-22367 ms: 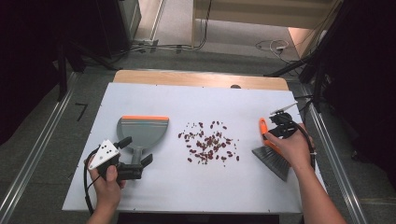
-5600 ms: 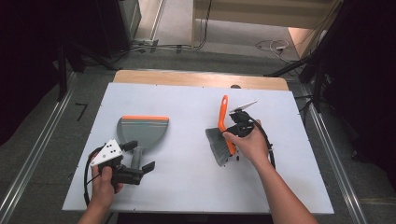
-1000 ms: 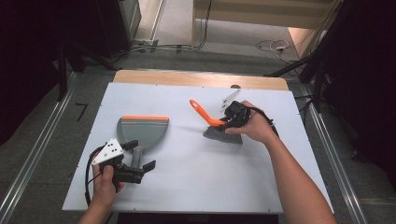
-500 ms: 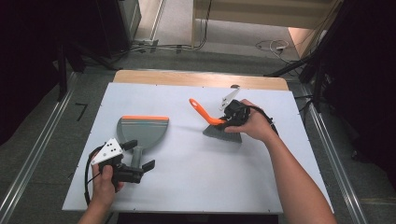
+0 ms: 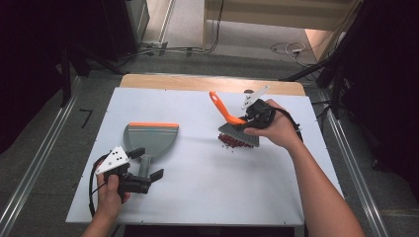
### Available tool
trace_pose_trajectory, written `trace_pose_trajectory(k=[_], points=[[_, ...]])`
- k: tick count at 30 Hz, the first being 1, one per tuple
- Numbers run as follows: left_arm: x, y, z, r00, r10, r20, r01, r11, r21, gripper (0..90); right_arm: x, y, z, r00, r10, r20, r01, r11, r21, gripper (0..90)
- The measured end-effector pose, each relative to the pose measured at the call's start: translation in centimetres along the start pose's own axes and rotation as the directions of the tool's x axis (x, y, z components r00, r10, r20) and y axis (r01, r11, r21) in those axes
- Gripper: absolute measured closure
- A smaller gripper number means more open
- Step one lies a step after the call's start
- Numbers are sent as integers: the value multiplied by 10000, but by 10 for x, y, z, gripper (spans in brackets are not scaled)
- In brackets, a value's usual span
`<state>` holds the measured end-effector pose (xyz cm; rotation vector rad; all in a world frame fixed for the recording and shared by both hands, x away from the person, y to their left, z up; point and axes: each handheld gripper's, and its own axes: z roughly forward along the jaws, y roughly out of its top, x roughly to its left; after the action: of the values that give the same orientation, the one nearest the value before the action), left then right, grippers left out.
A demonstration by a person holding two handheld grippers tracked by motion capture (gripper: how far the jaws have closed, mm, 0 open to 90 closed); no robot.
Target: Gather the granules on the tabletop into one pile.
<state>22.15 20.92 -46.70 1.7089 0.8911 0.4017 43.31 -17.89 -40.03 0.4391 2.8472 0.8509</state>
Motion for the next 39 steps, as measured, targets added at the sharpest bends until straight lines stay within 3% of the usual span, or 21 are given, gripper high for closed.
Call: trace_pose_trajectory(k=[3, 5, 7, 9, 11, 14, 18, 20, 21, 26, 30, 32, 33, 35, 36, 37, 39], points=[[0, 0, 0, 10000, -6, -8, 6, 10000, -37, 0, 2, -4, -10, 9963, 718, 474, -709, 9973, -195, 678], [0, 0, 0, 10000, -29, -13, 29, 10000, -52, 0, 3, -7, -15, 9890, 1154, 924, -1138, 9932, -225, 679], [0, 0, 0, 10000, -15, -14, 15, 10000, -44, 0, 4, -12, -18, 9759, 1732, 1328, -1714, 9849, -250, 678], [0, 1, -1, 10000, -11, -10, 11, 10000, -45, 0, 5, -17, -18, 9515, 2409, 1915, -2402, 9704, -271, 677], [0, 1, 0, 10000, -6, -16, 6, 10000, -32, 0, 5, -23, -15, 9204, 2789, 2740, -2833, 9587, -241, 677], [-1, 1, 0, 10000, -10, 6, 10, 10000, -31, 0, 3, -32, -6, 8782, 3219, 3539, -3453, 9385, 33, 678], [-1, 1, 1, 10000, 15, 9, -15, 10000, 1, 0, 2, -42, 12, 8474, 3063, 4337, -3707, 9261, 704, 680], [-1, 0, 1, 10000, 7, -2, -7, 10000, 5, 0, 6, -43, 18, 8340, 3359, 4378, -3956, 9171, 500, 681], [-1, 0, 1, 10000, -8, -7, 8, 10000, -21, 0, 8, -42, 19, 8324, 3520, 4281, -4021, 9151, 292, 682], [-1, 1, 0, 10000, -4, -15, 4, 10000, -21, 0, 19, -34, 24, 8561, 3186, 4069, -3685, 9284, 484, 684], [-1, 1, 0, 10000, 24, 12, -24, 10000, -35, 0, 21, -29, 16, 8471, 3303, 4163, -3634, 9316, 3, 683], [-1, 1, 0, 10000, 11, 0, -11, 10000, -38, 0, 23, -25, 6, 8560, 3398, 3895, -3510, 9353, -446, 684], [-1, 1, 0, 10000, 6, -4, -6, 10000, -46, 0, 27, -22, 2, 8721, 3334, 3583, -3331, 9407, -646, 684], [0, 0, 0, 10000, -15, -11, 15, 10000, -15, 0, 37, -15, -3, 9164, 2988, 2662, -2863, 9543, -858, 683], [0, 0, 1, 10000, -8, -10, 8, 10000, -5, 0, 42, -11, -3, 9344, 2806, 2194, -2692, 9597, -808, 683], [0, 0, 1, 10000, -2, 5, 2, 10000, -9, 0, 48, -8, -1, 9479, 2637, 1789, -2550, 9644, -703, 683], [-1, 1, 1, 10000, 13, -7, -13, 10000, 19, 0, 56, -3, 6, 9649, 2386, 1094, -2365, 9711, -319, 683]])
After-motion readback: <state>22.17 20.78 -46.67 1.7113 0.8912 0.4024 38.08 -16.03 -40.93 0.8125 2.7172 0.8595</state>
